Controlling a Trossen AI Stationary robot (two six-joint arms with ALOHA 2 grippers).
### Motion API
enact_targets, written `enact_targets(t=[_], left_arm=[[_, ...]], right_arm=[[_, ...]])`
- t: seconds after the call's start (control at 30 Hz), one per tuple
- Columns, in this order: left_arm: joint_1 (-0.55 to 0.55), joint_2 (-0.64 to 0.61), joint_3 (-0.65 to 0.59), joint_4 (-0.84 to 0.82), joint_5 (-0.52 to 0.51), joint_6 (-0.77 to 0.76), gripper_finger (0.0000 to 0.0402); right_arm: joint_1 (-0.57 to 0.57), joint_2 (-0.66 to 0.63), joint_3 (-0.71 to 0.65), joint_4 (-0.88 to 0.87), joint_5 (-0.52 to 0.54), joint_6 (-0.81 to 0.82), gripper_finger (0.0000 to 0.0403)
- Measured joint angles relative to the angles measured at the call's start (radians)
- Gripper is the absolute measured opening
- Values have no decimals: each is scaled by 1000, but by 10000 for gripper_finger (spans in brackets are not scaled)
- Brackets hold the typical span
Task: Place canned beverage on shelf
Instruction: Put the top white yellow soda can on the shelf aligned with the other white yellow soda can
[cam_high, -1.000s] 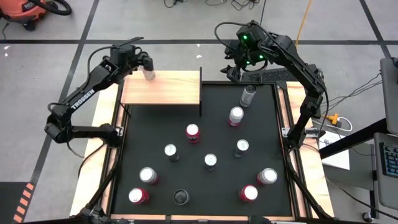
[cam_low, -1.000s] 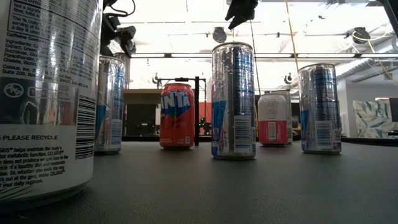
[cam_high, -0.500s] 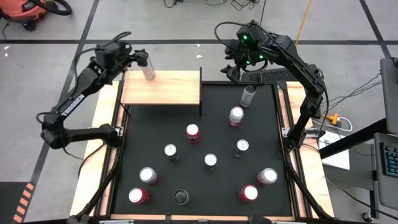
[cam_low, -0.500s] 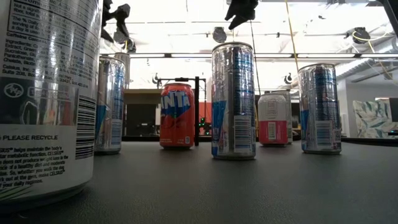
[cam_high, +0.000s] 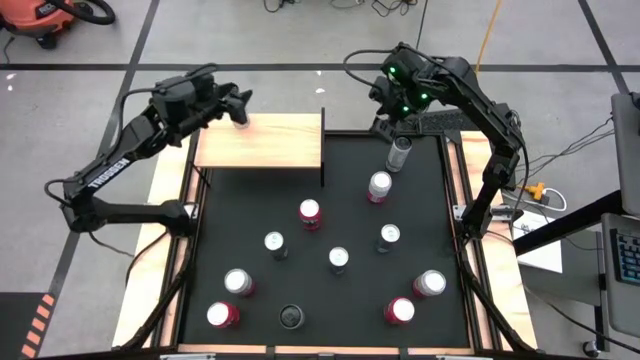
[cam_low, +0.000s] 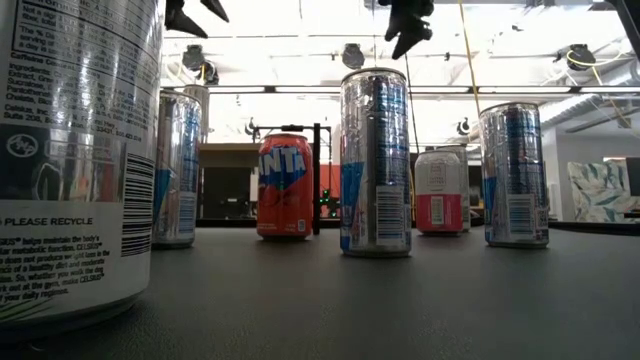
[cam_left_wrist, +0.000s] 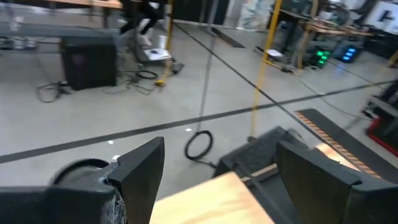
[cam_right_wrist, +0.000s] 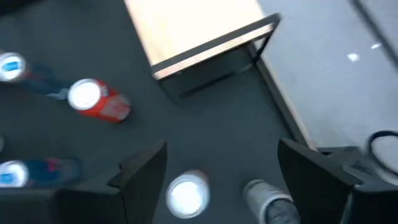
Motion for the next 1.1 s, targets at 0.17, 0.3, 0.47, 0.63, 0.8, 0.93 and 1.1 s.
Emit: enact_targets(t=[0.17, 0.3, 0.47, 0.63, 0.8, 0.93, 1.1], left_arm=[[-88, 0, 0, 0, 0, -14, 303], [-162, -3, 0, -1, 0, -33, 303], [-240, -11, 0, -2, 0, -65, 303], [-288, -11, 0, -24, -1, -67, 303], [-320, -10, 0, -44, -1, -67, 303], [-331, -10, 0, -44, -1, -70, 303], [-331, -10, 0, -44, -3, -93, 303]], right_arm=[[0, -41, -1, -7, -69, -1, 286], [-8, -81, -1, -5, -64, -7, 286], [-28, -118, -5, -5, -50, 12, 286], [-28, -130, -78, -52, 28, 10, 286], [-65, -187, -253, 21, 33, 14, 286], [-124, -216, -445, 40, 42, 56, 286], [-183, -233, -617, 155, 25, 153, 300]])
